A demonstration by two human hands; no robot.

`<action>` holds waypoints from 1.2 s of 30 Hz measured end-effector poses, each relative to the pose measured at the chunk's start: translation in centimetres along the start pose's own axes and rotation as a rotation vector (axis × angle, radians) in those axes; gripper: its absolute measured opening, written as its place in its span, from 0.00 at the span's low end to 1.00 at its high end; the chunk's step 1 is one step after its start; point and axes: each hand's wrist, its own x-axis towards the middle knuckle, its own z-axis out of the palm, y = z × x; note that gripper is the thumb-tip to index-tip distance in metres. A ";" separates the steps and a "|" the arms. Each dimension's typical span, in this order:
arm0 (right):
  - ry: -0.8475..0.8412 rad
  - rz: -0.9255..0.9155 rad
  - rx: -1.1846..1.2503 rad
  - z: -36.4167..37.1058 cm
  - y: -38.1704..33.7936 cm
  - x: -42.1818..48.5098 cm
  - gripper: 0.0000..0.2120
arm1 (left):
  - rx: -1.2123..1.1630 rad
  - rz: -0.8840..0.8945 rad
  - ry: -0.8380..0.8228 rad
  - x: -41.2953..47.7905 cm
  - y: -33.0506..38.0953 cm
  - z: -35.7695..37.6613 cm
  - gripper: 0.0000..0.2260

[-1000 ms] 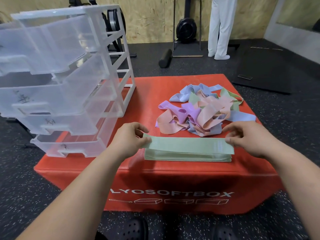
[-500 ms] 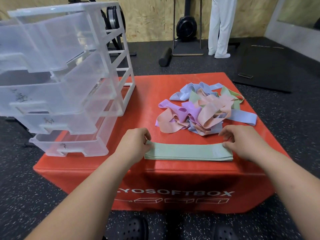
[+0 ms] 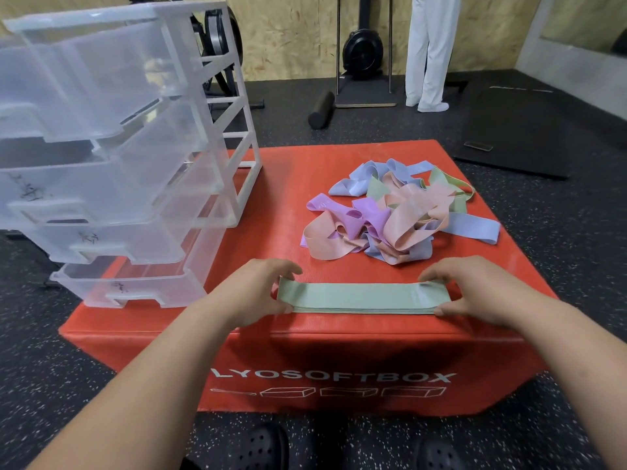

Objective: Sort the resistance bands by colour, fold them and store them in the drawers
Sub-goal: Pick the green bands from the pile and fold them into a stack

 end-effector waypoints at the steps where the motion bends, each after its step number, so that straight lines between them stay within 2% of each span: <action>1: 0.016 -0.006 -0.013 0.0 0.1 0.1 0.29 | 0.009 0.002 0.003 0.0 0.1 0.0 0.31; 7: -0.005 -0.025 -0.016 0.7 0.4 0.1 0.33 | 0.057 0.038 -0.001 -0.2 0.4 0.1 0.31; 22: 0.028 -0.059 -0.002 0.6 0.9 0.4 0.32 | 0.090 0.064 -0.024 0.8 -0.5 0.8 0.34; 25: 0.106 -0.061 0.098 -0.4 0.6 0.6 0.28 | 0.035 0.085 0.029 1.5 -0.1 0.6 0.33; 28: 0.318 -0.043 0.182 -1.4 0.3 1.4 0.22 | -0.033 0.113 0.126 2.7 0.9 0.5 0.30; 31: 0.491 -0.016 0.155 -2.0 -0.4 3.4 0.21 | -0.057 0.130 0.200 4.5 2.0 0.8 0.28; 34: 0.460 -0.084 0.005 -1.7 -1.6 5.8 0.25 | -0.090 0.134 0.256 6.4 3.2 1.2 0.27; 36: 0.391 -0.124 -0.097 -0.7 -1.8 7.3 0.23 | -0.108 0.153 0.284 7.6 3.9 1.6 0.25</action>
